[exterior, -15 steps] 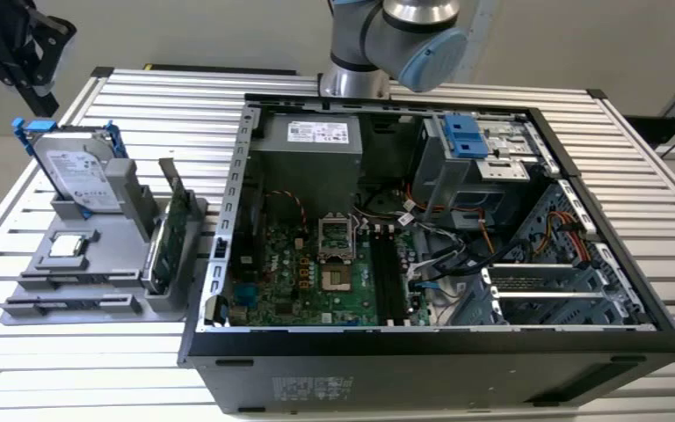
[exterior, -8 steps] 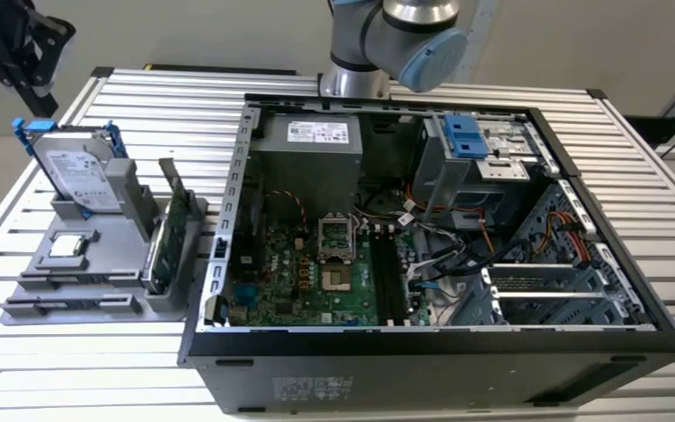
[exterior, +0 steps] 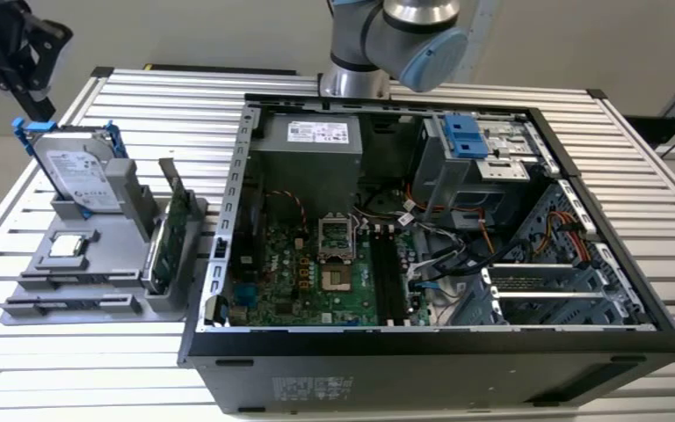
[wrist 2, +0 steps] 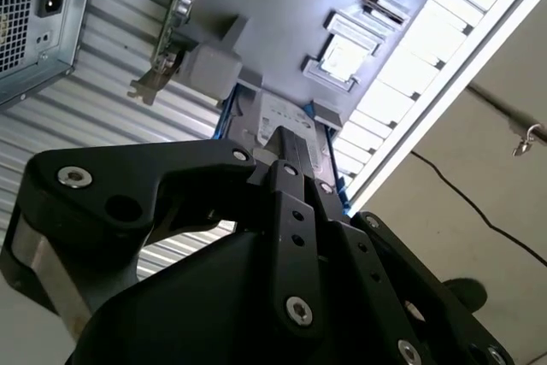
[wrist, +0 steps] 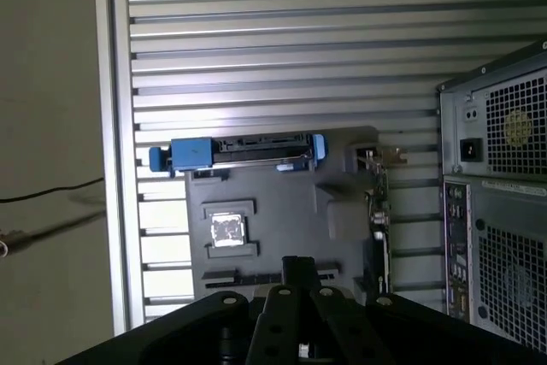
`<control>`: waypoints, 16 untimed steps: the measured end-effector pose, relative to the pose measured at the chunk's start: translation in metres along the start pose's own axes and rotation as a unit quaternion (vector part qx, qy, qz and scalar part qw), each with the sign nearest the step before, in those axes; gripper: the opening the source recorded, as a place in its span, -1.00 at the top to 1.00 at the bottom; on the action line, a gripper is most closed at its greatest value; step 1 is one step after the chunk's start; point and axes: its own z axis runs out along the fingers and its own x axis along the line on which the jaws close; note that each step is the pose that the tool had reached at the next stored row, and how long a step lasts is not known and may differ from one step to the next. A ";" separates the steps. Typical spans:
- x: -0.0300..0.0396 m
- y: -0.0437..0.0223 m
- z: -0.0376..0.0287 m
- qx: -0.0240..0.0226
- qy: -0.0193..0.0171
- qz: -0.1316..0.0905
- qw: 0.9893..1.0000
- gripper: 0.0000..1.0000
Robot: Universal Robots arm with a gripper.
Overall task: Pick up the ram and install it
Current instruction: 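Reach for the ram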
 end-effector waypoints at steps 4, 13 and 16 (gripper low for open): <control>-0.0003 -0.0039 -0.0003 0.000 0.000 -0.001 1.000 1.00; -0.0008 -0.0122 -0.0006 0.000 0.000 -0.003 1.000 1.00; -0.0010 -0.0150 -0.0007 0.000 0.000 -0.004 1.000 1.00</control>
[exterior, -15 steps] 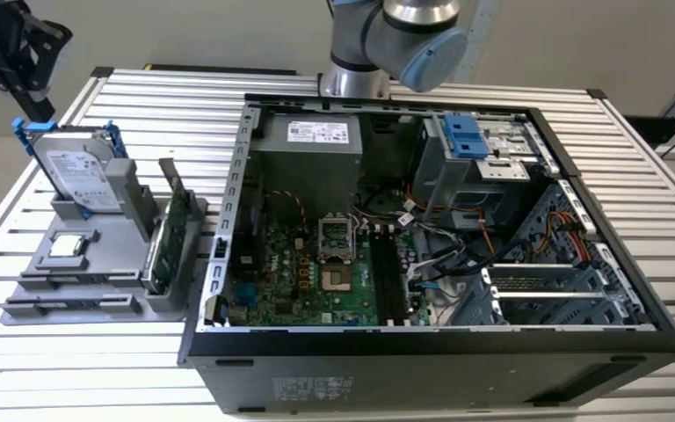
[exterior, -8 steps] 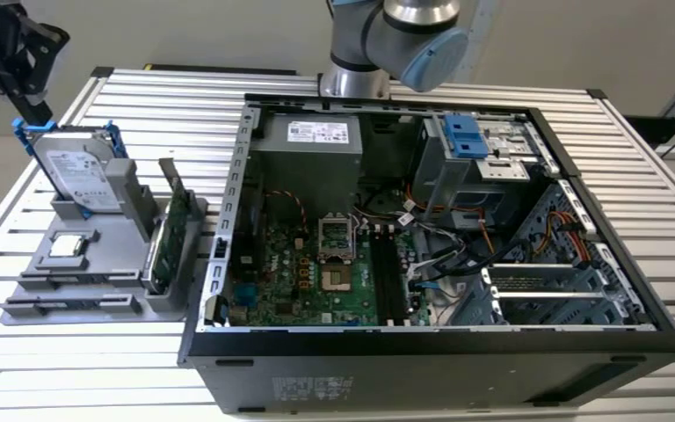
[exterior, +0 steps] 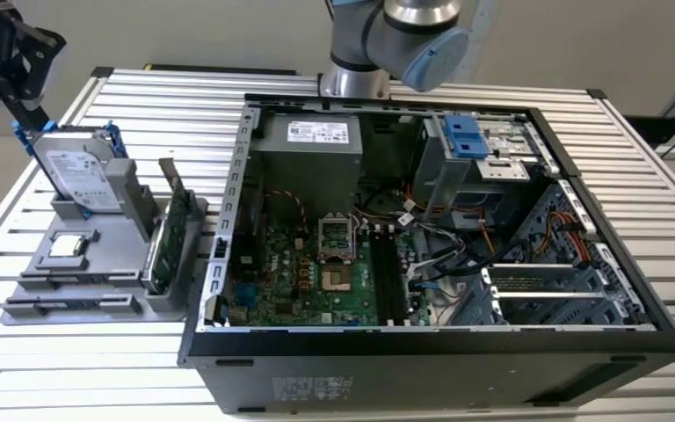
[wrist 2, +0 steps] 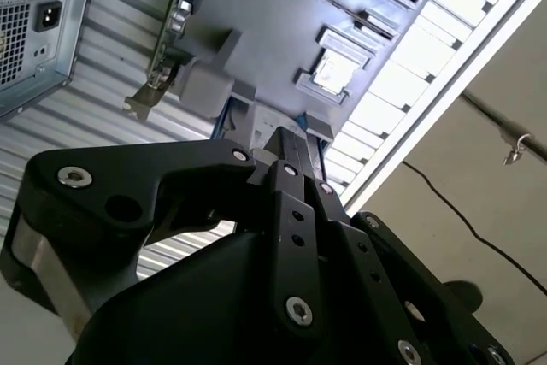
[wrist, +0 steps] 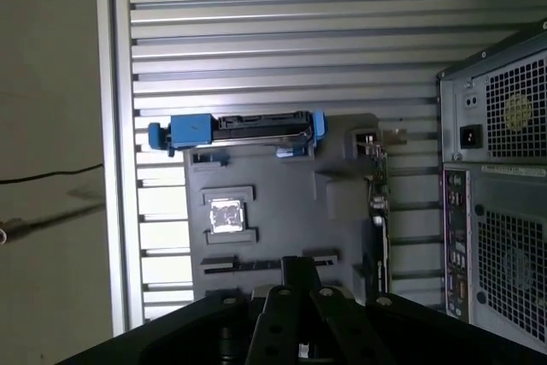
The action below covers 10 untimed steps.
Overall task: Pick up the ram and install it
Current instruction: 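Reach for the ram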
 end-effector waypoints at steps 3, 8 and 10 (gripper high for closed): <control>-0.0002 -0.0032 -0.0002 0.000 0.000 -0.001 1.000 1.00; -0.0005 -0.0087 -0.0004 0.000 0.000 -0.002 1.000 1.00; -0.0006 -0.0109 -0.0005 0.000 0.000 -0.003 1.000 1.00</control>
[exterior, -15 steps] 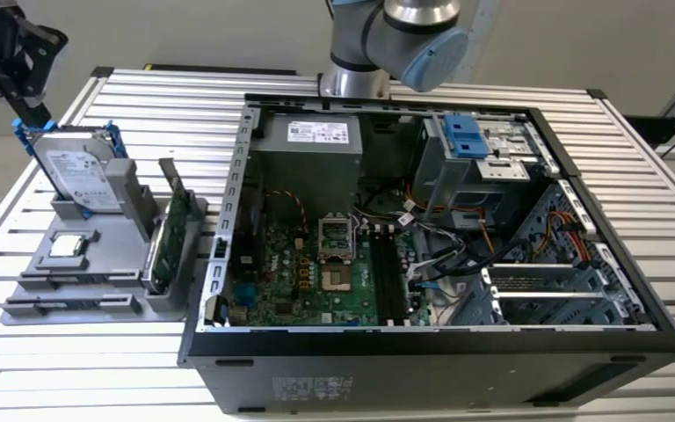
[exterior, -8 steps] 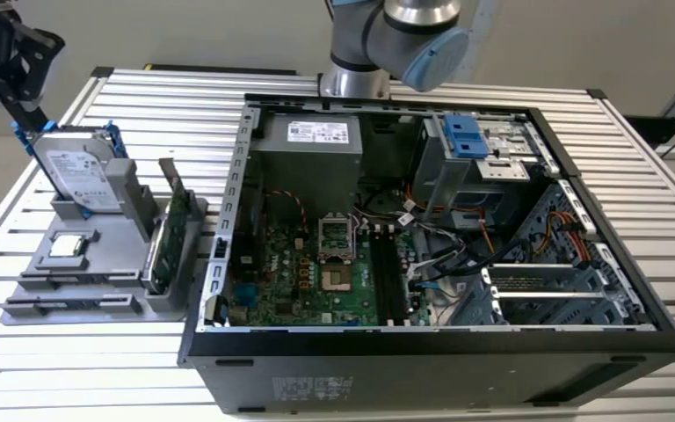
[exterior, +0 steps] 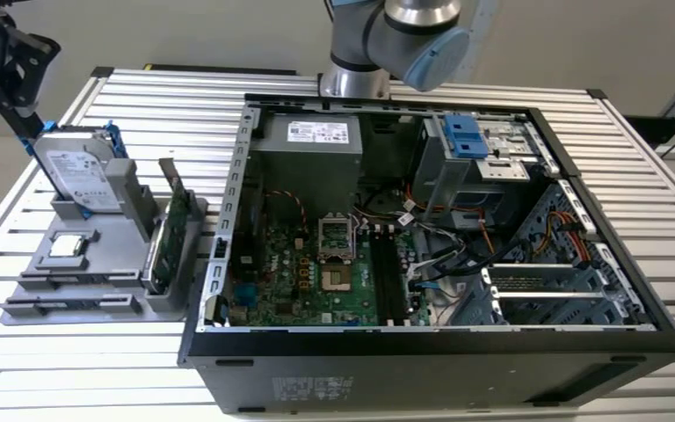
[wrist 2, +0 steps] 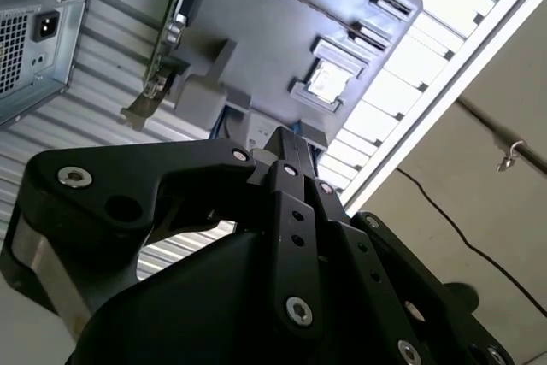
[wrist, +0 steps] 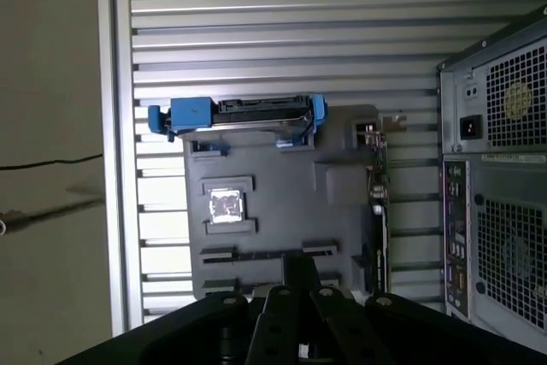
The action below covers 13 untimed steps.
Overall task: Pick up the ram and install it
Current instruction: 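Reach for the ram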
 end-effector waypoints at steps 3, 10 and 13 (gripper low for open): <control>-0.0002 -0.0031 -0.0002 0.000 0.000 -0.001 1.000 1.00; -0.0005 -0.0099 -0.0005 0.000 0.000 -0.003 1.000 1.00; -0.0007 -0.0127 -0.0007 0.000 0.000 -0.004 1.000 1.00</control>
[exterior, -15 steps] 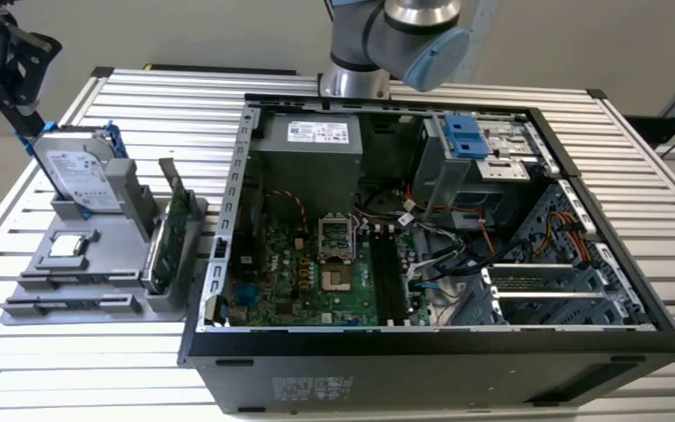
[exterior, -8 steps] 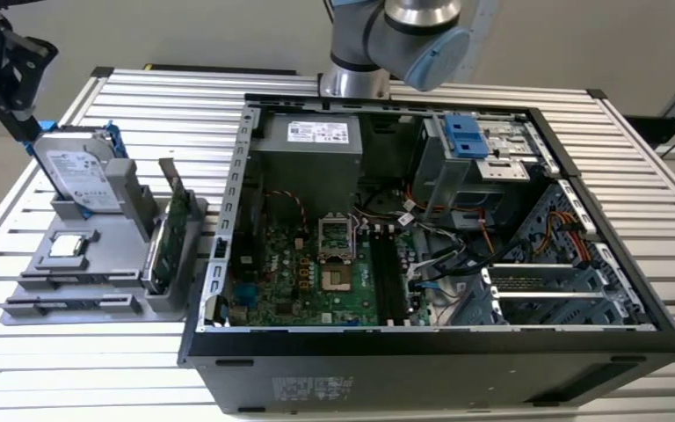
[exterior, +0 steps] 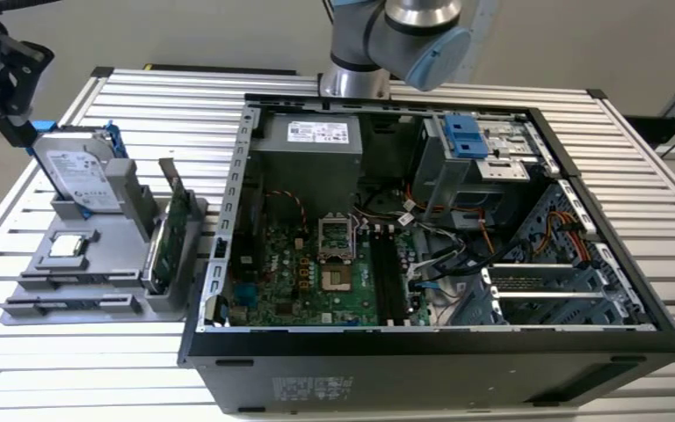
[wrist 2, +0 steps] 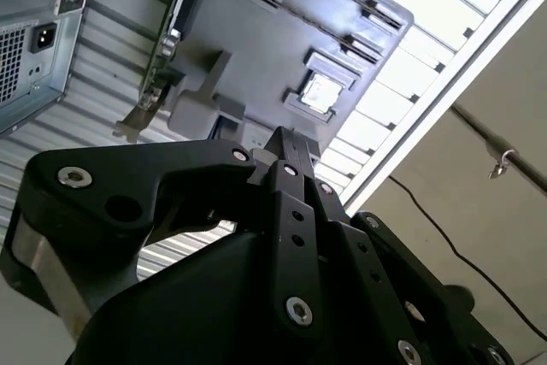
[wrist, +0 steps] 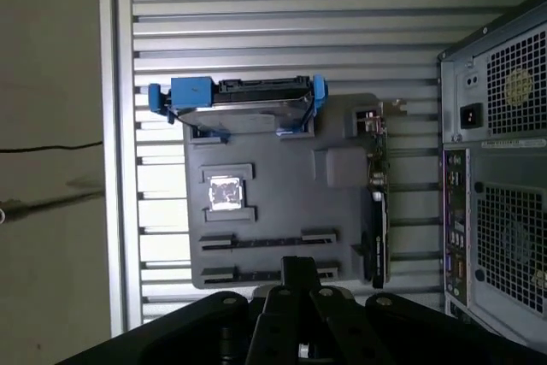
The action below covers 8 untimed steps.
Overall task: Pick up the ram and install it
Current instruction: 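Reach for the ram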
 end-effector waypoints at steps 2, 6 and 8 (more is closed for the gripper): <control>-0.0001 -0.0018 -0.0001 0.000 0.000 -0.001 1.000 1.00; -0.0002 -0.0060 -0.0003 0.000 0.000 -0.002 1.000 1.00; -0.0002 -0.0079 -0.0004 0.000 0.000 -0.003 1.000 1.00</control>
